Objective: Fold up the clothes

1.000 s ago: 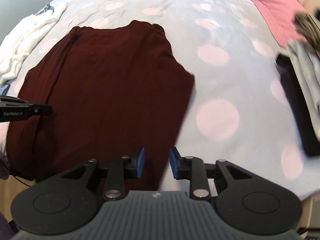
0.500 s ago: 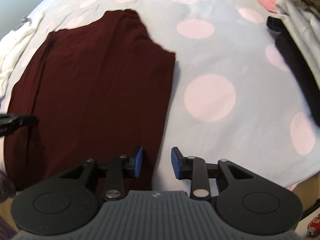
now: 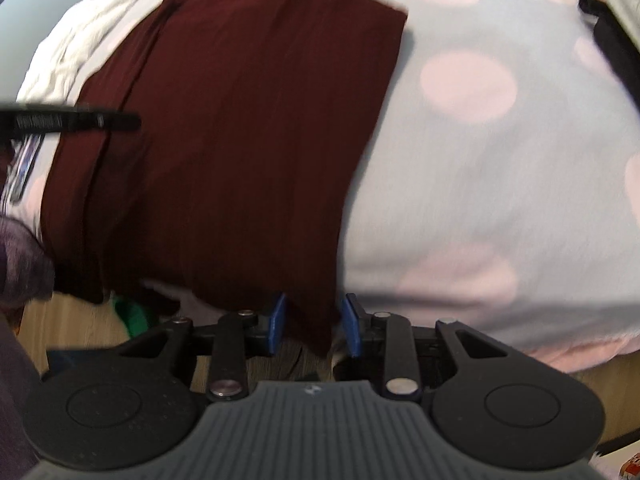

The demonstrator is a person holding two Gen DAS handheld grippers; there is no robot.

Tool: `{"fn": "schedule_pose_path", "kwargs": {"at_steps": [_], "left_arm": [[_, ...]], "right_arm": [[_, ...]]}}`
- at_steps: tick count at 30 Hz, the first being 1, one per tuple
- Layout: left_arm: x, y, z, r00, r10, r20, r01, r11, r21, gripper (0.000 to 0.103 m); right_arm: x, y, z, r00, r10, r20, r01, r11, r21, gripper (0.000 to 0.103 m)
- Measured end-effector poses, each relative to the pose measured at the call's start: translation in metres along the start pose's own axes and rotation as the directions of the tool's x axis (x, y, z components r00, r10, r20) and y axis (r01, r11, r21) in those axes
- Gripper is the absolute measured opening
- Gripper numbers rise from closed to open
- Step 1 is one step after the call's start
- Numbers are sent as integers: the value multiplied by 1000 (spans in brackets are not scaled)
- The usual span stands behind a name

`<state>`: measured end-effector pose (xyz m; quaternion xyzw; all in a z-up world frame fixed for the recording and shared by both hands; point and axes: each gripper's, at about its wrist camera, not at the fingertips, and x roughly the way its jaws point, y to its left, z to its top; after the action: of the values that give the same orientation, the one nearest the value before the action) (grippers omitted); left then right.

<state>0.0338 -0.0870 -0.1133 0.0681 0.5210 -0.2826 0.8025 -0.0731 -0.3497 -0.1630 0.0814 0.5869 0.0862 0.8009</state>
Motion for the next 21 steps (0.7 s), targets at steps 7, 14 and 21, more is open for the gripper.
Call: {"fn": "schedule_pose_path", "kwargs": {"at_steps": [7,14,21], "left_arm": [[-11,-14,-5,1000,-10,13,9,1000,19,2],[-16,-20,-9,998,-58,24,57,998,27,2],[-9,-45,-19,953,-303,-22,303,943,140,2]], "right_arm": [[49,9,-21,998,3,-70,-12,992,-125,35],[82,1,-25,997,18,-76,-25,995,-93,31],[60,8,-29,983,105,-148,-115,992,-59,4]]}}
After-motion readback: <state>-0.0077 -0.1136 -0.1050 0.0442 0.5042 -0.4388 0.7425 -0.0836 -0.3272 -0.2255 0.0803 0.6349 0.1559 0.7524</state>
